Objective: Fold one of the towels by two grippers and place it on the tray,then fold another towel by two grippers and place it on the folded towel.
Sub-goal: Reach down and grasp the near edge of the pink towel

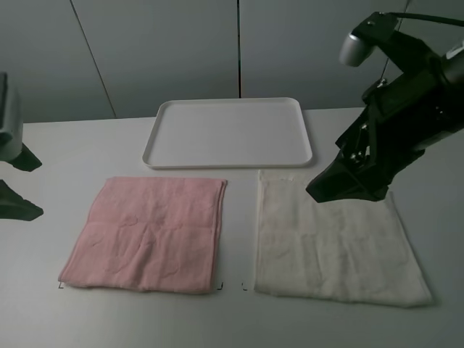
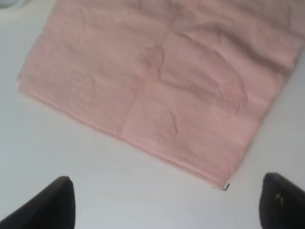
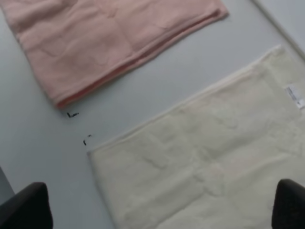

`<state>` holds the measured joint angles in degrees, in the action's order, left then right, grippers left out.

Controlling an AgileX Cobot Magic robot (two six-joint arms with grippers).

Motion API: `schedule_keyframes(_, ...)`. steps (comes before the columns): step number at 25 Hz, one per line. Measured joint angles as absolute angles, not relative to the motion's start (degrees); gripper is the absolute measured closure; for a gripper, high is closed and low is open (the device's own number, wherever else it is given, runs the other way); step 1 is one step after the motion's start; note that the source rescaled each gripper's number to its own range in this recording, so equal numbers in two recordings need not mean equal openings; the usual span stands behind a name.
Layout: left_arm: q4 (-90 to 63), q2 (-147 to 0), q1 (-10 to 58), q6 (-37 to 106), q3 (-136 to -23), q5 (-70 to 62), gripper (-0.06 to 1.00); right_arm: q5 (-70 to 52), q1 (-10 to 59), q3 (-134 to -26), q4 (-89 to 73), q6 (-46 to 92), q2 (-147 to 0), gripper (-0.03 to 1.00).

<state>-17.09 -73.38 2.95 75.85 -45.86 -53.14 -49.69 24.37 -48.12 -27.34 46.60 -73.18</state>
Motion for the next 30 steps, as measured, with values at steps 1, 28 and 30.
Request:
schedule_keyframes(1, -14.2, -74.6, 4.4, 76.0, -45.9, -52.7, -0.05, -49.1, 26.4, -48.7, -26.2, 46.7, -74.7, -0.03)
schedule_keyframes(28, 2.5, -94.5, 15.1, 78.0, -38.2, -45.4, -0.05, -45.5, 41.6, -56.4, -18.6, 46.8, -96.2, -0.03)
schedule_keyframes(30, 2.8, -94.7, 15.1, 78.0, -37.3, -43.5, -0.05, -44.8, 44.1, -56.5, -17.5, 46.9, -97.0, -0.03)
